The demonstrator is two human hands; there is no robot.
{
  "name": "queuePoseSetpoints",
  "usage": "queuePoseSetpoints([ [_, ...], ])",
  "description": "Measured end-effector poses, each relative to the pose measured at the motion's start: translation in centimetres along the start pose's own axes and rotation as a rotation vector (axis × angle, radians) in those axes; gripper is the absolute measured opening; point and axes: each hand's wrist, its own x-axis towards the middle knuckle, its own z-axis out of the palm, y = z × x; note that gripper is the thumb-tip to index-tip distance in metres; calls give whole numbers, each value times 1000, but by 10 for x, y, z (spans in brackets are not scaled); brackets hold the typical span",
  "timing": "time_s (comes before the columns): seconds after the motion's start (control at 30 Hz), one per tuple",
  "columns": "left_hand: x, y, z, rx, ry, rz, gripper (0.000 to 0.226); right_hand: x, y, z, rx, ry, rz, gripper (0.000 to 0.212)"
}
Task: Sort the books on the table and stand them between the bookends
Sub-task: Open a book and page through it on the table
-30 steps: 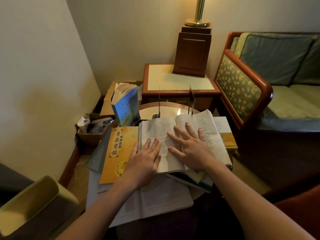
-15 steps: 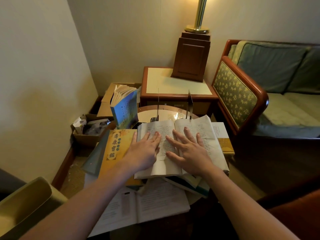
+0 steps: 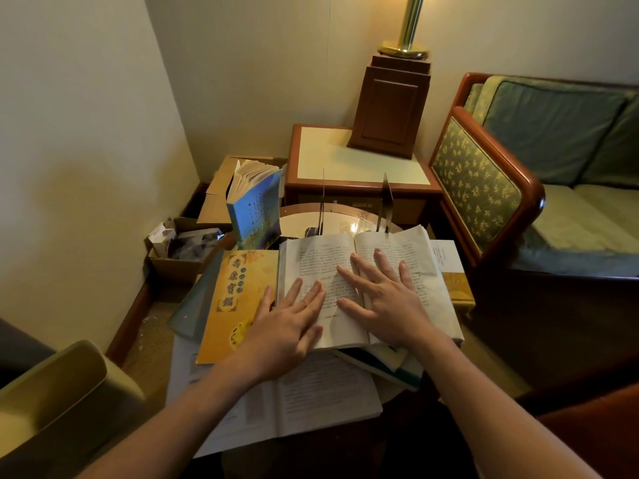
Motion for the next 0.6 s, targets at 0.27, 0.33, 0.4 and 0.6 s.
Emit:
queuePoseSetpoints([
  [0.27,30,3,-9,-49,58,-83,58,1,0,-1,15,15,-6,67],
  [0.33,48,5,-16,-54,61,-118,57,1,-1,-3,8,4,-2,67],
  [0.4,63,5,-23,-56,57,-152,56,2,-2,-5,5,-5,3,67],
  [0.6,68,10,-18,-91,94,-239,58,2,-3,-5,10,-12,5,65],
])
